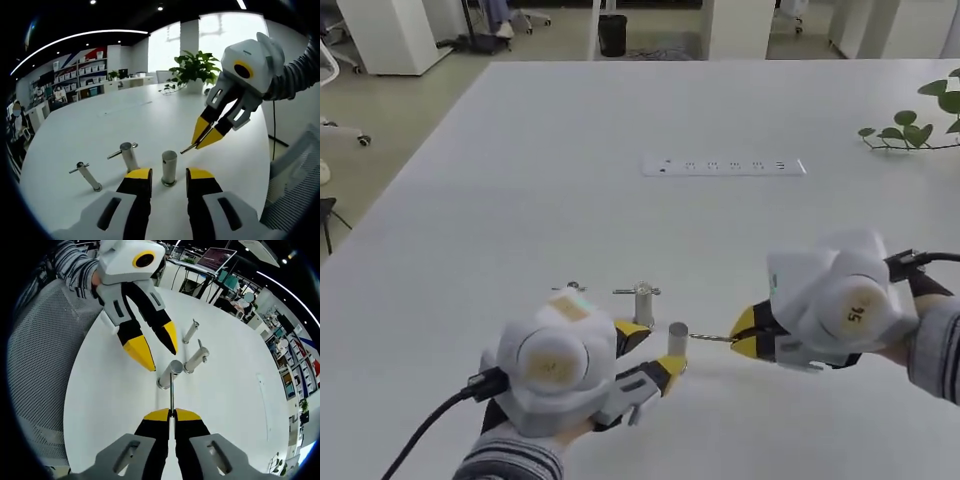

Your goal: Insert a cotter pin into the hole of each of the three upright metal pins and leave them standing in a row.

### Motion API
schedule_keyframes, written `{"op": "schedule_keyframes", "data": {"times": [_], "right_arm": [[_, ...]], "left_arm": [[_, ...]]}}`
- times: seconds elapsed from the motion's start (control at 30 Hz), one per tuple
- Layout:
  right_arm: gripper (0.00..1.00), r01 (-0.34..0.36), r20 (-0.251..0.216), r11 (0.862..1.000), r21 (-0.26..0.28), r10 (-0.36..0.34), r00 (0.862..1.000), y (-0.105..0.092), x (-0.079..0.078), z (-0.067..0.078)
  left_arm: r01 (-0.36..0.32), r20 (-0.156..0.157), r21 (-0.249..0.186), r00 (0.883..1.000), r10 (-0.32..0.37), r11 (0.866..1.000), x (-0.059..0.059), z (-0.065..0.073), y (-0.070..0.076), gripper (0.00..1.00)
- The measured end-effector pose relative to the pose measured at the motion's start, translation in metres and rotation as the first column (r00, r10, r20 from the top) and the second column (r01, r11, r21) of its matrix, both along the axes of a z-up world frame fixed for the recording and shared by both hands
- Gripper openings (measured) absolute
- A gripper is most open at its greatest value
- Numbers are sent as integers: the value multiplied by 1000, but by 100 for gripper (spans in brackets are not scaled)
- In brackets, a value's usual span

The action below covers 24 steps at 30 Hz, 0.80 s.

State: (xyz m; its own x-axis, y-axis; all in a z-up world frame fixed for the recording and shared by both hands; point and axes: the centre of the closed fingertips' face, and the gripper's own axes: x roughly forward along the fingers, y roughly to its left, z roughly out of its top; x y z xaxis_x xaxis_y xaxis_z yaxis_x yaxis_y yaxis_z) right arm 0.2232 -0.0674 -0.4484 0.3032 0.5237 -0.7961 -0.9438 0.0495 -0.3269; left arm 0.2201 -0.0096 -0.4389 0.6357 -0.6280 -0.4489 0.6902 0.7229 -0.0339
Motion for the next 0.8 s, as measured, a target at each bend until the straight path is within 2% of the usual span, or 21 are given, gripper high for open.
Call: {"op": "schedule_keyframes", "data": {"times": [0.23,0.37,0.63,0.8], "right_arm": [[0,8,-5,1000,1,-8,1000,0,5,-4],[0,-7,-4,1000,-7,7,1000,2,6,-5],[0,-33,2,999,-7,33,999,7,5,-4],[0,-44,4,999,-15,44,999,8,5,-2]], "left_arm": [[-7,-38,2,999,7,1000,5,-13,-7,22],[-20,-42,-18,999,20,1000,8,-15,-11,20],[-28,-63,-18,998,27,999,16,-25,-16,18],[-26,-77,-18,997,25,999,15,-30,-18,15]]}}
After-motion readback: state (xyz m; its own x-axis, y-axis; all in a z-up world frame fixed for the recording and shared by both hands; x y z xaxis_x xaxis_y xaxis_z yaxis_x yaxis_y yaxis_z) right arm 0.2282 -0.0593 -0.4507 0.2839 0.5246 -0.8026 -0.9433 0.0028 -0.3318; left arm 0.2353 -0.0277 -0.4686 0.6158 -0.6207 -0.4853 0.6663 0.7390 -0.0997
